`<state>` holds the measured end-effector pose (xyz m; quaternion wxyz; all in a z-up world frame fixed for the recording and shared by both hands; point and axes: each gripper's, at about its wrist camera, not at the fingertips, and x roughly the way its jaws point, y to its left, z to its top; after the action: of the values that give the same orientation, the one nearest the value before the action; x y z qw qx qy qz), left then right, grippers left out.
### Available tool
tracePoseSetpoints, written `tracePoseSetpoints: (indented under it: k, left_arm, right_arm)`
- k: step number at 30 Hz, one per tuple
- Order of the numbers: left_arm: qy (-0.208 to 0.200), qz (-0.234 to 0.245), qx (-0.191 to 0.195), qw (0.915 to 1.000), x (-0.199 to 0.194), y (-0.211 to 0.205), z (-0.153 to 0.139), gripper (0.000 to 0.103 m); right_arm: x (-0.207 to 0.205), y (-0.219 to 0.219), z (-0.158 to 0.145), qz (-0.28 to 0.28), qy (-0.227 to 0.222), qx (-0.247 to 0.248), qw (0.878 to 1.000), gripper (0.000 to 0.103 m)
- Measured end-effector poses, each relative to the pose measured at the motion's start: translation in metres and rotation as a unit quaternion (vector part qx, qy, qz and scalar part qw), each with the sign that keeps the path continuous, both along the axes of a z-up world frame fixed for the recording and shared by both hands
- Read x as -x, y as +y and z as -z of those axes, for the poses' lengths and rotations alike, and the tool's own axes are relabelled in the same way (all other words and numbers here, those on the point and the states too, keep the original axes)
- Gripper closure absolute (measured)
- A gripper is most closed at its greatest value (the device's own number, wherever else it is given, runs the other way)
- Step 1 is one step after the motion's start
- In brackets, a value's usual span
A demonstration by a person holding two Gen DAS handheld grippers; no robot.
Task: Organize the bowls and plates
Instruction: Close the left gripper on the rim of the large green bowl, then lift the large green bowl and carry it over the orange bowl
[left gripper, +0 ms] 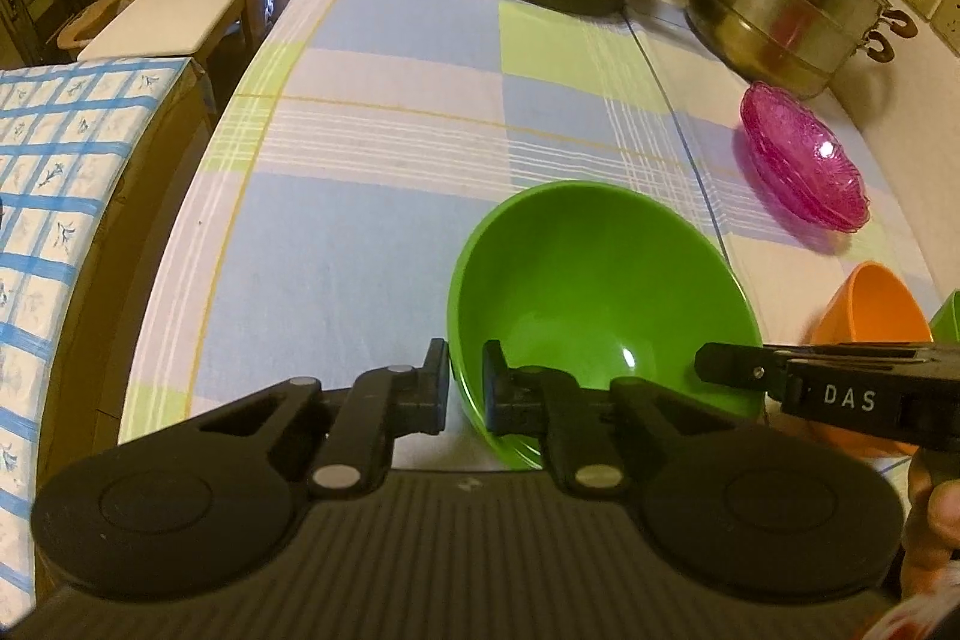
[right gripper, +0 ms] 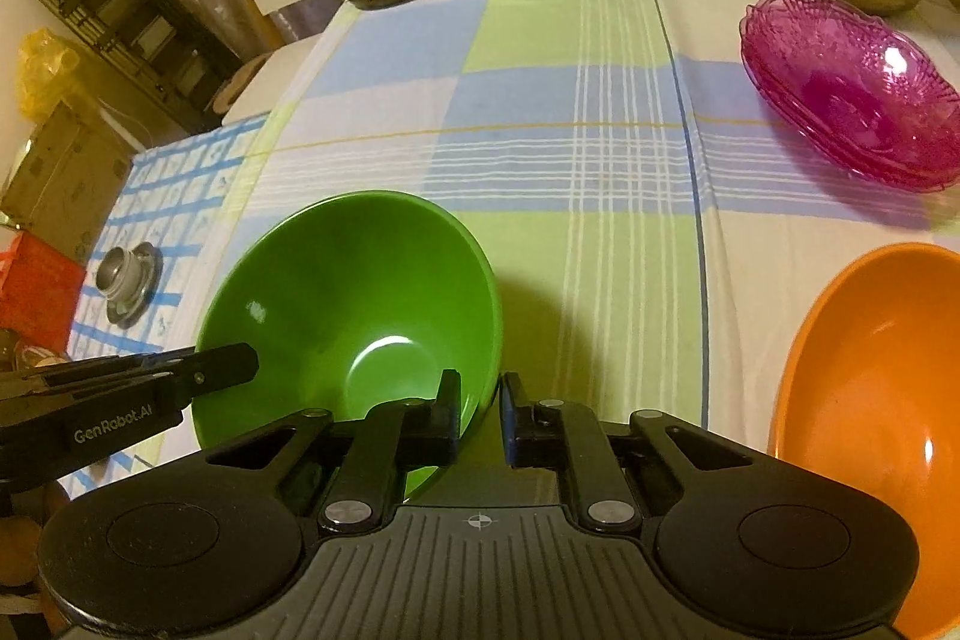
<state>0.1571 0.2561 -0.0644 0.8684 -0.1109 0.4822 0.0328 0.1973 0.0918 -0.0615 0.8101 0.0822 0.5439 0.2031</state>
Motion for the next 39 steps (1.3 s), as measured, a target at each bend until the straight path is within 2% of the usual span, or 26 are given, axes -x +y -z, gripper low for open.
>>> tracePoseSetpoints:
  k: [10, 20, 30, 39]
  left_arm:
    - [-0.026, 0.007, -0.011, 0.9996, 0.015, -0.018, -0.039, 0.093]
    - [-0.058, 0.044, -0.012, 0.9973, 0.032, -0.071, -0.078, 0.093]
    - [-0.072, 0.088, 0.001, 0.9935, 0.033, -0.133, -0.092, 0.093]
    - [-0.068, 0.128, 0.004, 0.9895, 0.028, -0.18, -0.094, 0.093]
  right_arm:
    - [0.019, -0.017, -0.038, 0.008, -0.023, -0.008, 1.0, 0.09]
    - [0.052, -0.064, -0.084, 0.035, -0.056, -0.011, 0.998, 0.09]
    - [0.074, -0.127, -0.117, 0.081, -0.074, 0.0, 0.994, 0.09]
    - [0.084, -0.174, -0.122, 0.111, -0.072, 0.009, 0.991, 0.09]
